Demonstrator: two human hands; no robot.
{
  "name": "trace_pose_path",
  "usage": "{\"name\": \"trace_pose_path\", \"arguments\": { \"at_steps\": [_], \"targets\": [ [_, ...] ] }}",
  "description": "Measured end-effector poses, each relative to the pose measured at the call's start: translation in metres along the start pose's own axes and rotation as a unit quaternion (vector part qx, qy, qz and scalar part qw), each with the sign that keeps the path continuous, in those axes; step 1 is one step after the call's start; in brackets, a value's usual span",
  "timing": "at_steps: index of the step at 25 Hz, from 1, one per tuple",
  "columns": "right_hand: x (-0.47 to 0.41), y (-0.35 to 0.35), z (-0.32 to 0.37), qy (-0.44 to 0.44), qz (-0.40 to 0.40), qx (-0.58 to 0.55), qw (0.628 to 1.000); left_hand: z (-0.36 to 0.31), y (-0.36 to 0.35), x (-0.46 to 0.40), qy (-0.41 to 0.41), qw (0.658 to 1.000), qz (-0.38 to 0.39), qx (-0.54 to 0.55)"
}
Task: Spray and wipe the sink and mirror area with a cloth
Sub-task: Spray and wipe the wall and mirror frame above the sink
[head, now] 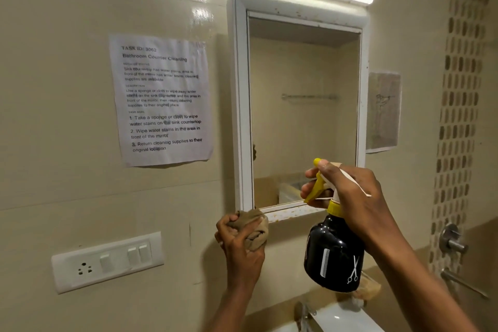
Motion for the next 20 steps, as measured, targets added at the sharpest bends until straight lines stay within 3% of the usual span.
{"name": "trace_pose_path", "arguments": {
  "at_steps": [4, 5, 8, 13, 20],
  "targets": [
    [0.009, -0.006, 0.013, -0.007, 0.017, -0.024, 1.0, 0.024, -0.008, 0.031, 0.19, 0.974, 0.125, 0.007],
    [0.011, -0.008, 0.016, -0.004, 0.025, -0.025, 0.999, 0.029, -0.003, 0.034, 0.229, 0.967, 0.112, 0.016],
    [0.01, -0.012, 0.026, 0.012, 0.033, -0.028, 0.999, 0.027, 0.03, 0.021, 0.337, 0.934, -0.067, 0.096],
    [-0.007, -0.033, 0.076, 0.113, 0.025, -0.009, 0.993, -0.05, 0.074, -0.093, 0.204, 0.938, -0.236, 0.155],
    [-0.058, -0.047, 0.156, 0.23, -0.035, -0.036, 0.972, -0.218, 0.099, -0.243, 0.015, 0.928, -0.296, 0.226]
  ]
}}
Point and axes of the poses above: each hand's wrist, its own x-axis away from the middle knuckle, its own y-axis out of the back of the hand, z = x × y, the point moved 7 cm from there along -x, towards the middle knuckle, and after that the axes turned 10 degrees about -z, right-handed, at the moved point
